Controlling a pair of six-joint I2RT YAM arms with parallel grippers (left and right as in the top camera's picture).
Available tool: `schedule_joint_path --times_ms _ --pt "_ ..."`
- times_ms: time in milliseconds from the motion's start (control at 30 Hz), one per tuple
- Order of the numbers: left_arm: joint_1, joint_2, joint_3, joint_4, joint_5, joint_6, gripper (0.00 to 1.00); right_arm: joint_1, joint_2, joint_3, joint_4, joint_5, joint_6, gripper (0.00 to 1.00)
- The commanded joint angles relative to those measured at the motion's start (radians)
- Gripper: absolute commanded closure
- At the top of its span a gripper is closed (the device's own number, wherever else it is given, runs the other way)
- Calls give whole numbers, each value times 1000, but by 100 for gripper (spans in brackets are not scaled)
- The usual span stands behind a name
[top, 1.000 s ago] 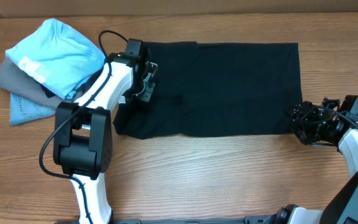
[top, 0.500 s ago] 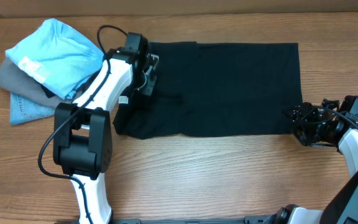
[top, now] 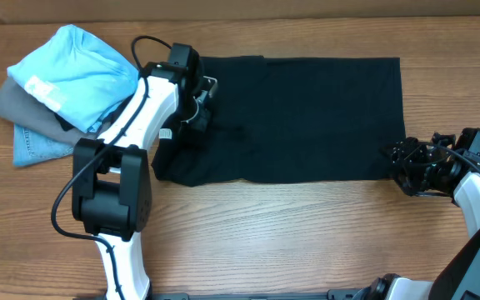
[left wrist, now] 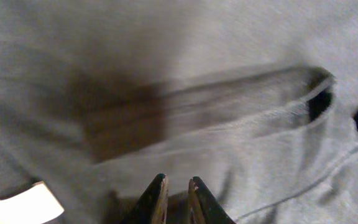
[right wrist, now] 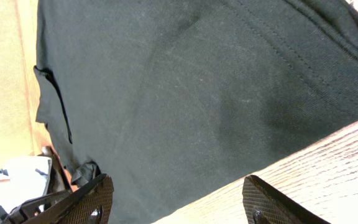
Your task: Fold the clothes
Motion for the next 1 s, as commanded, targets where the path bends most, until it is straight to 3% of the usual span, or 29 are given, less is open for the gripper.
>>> schedule_joint_path --times_ms 0,133,400,733,967 --pt "-36 5 -46 18 20 49 87 6 -2 11 4 10 -6 30" --pt "-49 5 -113 83 4 47 95 6 -2 11 0 10 -6 30" --pt "-49 5 -185 216 2 36 96 6 -2 11 0 28 -6 30" --pt "-47 5 -182 490 -81 -84 89 6 -2 11 1 51 -6 34" --pt "-35 5 -68 526 -82 -139 84 6 -2 11 -3 51 -6 34"
